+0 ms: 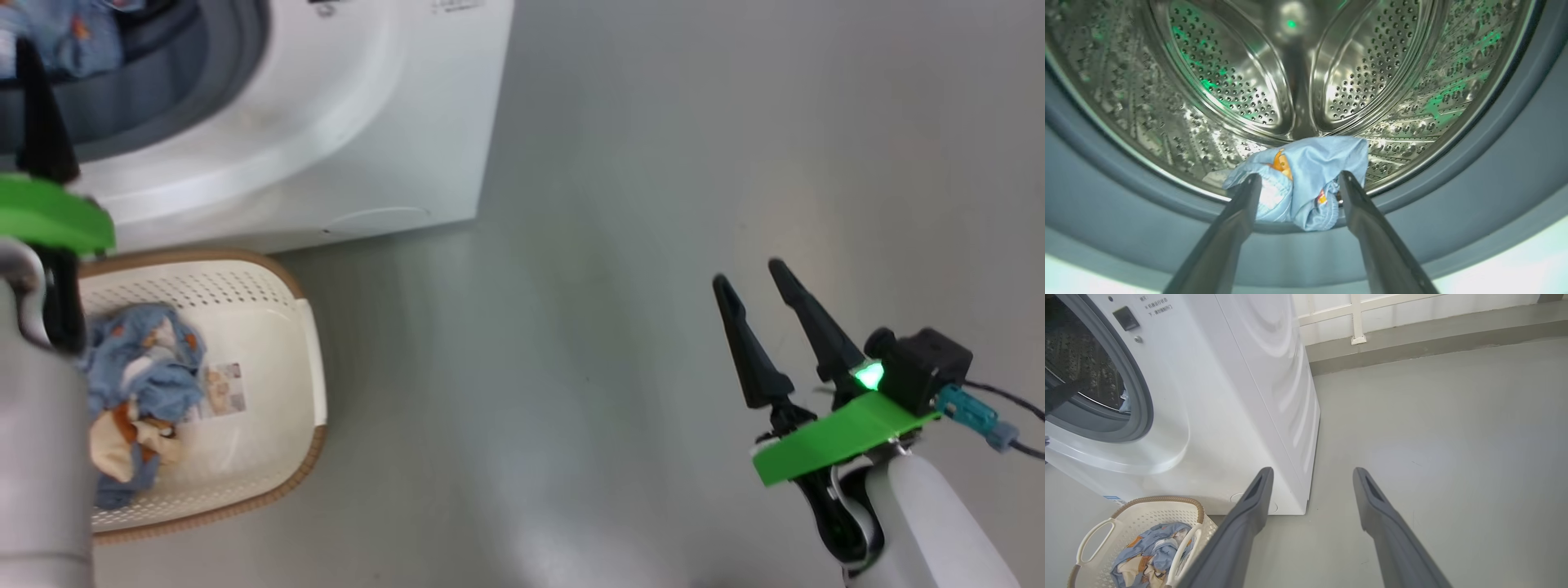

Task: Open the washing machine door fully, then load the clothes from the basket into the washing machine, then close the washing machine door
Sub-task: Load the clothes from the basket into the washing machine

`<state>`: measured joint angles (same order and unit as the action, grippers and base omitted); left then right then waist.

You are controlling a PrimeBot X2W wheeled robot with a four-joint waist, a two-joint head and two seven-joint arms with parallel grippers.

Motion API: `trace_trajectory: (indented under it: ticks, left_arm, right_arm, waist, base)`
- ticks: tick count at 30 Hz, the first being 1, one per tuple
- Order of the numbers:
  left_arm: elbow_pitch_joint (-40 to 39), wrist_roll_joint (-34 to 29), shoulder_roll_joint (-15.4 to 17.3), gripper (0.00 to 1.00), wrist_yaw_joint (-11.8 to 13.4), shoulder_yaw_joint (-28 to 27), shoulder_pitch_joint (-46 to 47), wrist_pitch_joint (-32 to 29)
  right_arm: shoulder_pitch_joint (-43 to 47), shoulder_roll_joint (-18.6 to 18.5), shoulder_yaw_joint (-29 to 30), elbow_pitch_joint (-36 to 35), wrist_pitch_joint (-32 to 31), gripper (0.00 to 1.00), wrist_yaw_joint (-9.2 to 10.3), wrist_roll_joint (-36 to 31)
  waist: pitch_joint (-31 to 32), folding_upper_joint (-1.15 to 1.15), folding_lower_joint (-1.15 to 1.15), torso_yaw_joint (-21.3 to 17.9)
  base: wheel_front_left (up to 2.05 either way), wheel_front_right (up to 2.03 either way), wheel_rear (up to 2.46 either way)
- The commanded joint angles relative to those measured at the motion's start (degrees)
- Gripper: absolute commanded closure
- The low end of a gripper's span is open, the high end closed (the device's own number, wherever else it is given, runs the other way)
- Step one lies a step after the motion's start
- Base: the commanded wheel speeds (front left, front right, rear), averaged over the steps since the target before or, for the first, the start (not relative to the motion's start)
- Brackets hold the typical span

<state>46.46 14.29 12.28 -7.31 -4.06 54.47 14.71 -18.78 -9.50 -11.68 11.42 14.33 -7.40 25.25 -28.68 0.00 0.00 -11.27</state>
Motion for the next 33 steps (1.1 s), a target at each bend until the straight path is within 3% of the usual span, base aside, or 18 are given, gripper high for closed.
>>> trace_trajectory:
  ticks: [1, 15, 33]
  left_arm:
    - [-2.42, -0.21, 1.9, 0.0, -0.17, -1.89, -2.45, 0.29]
    - [-15.54, -5.18, -3.59, 0.0, -0.17, -4.62, -20.76, 0.29]
    - [-27.88, -3.79, -5.74, 0.0, -0.17, -5.26, -42.07, 0.29]
  right_arm:
    - [2.41, -0.88, -0.41, -1.0, 0.67, 0.0, -0.09, -0.36]
    - [7.88, -3.56, 1.29, -0.23, 0.67, 0.0, -0.09, -0.02]
    - [14.9, -6.03, 2.25, -0.27, 0.67, 0.0, -0.09, 1.28]
  waist:
    - [2.0, 0.0, 0.0, 1.66]
    - [10.33, 0.0, 0.0, 5.27]
    - [19.56, 0.0, 0.0, 6.84]
  base:
    - [0.0, 0.0, 0.0]
    - [0.0, 0.0, 0.0]
    - [0.0, 0.0, 0.0]
